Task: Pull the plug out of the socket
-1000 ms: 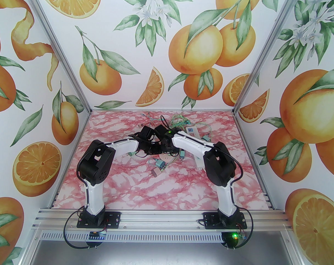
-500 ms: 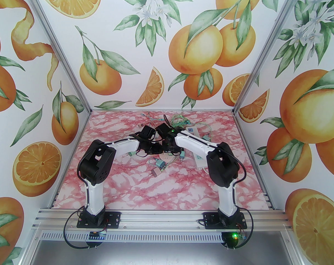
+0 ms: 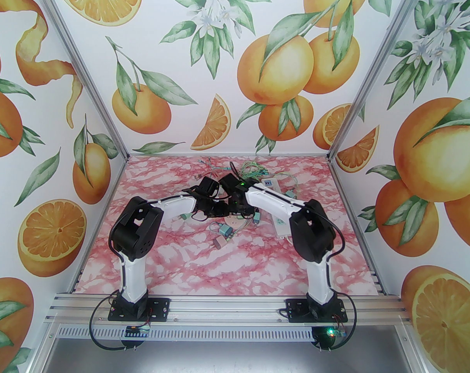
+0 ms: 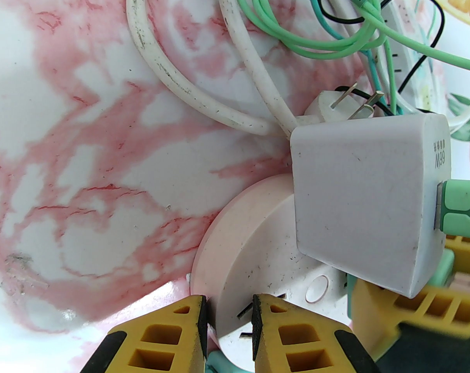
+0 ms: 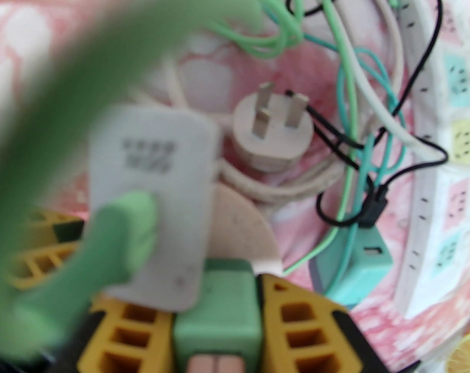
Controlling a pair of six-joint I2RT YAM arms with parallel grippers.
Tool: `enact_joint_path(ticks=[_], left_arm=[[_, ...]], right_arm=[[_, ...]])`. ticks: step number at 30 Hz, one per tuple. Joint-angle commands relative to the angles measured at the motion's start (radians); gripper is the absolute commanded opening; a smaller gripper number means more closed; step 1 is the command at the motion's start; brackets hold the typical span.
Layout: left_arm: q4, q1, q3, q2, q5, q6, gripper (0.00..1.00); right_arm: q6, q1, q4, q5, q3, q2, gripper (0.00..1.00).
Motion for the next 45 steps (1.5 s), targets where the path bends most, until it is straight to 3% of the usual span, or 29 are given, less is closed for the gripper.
enact_joint_path(ticks=[1,7,14,19,27,35,41,45], left_arm=[[-0.177,-0.017,-0.092,0.162,-0.187,0.025,0.24],[-0.180,-0.016,-0.083,0.163,-0.182,0.025,0.24],[-0.180,-0.019,-0.083,0.163,-0.179,0.025,0.24],[-0.180,-0.022,-0.084,0.162,-0.181,0.024,0.24],[-0.179,-0.023,-0.092,0.162,-0.183,0.026,0.24],[-0.176,-0.023,-0.096,0.164,-0.184,0.030,0.24],[-0.195,-0.011,-0.075,0.137,-0.186,0.046,0.24],[-0.194,0.048,-0.060,0.072,-0.147,0.059,0.27]], right_arm=[[-0.002,-0.028,0.116,-0.151,-0.028,-0.115,0.19],[-0.007,0.013,0.088,-0.102,-0.014,-0.094,0.19],[-0.031,0.150,-0.059,0.010,0.152,0.058,0.19],[-0.031,0.198,-0.103,0.011,0.230,0.130,0.20],[-0.055,0.133,-0.097,0.015,0.204,0.065,0.20],[-0.022,-0.006,0.037,-0.133,0.021,-0.061,0.21],[-0.023,0.031,0.044,-0.104,0.017,-0.040,0.21],[-0.021,0.068,0.085,-0.097,0.014,-0.012,0.20]])
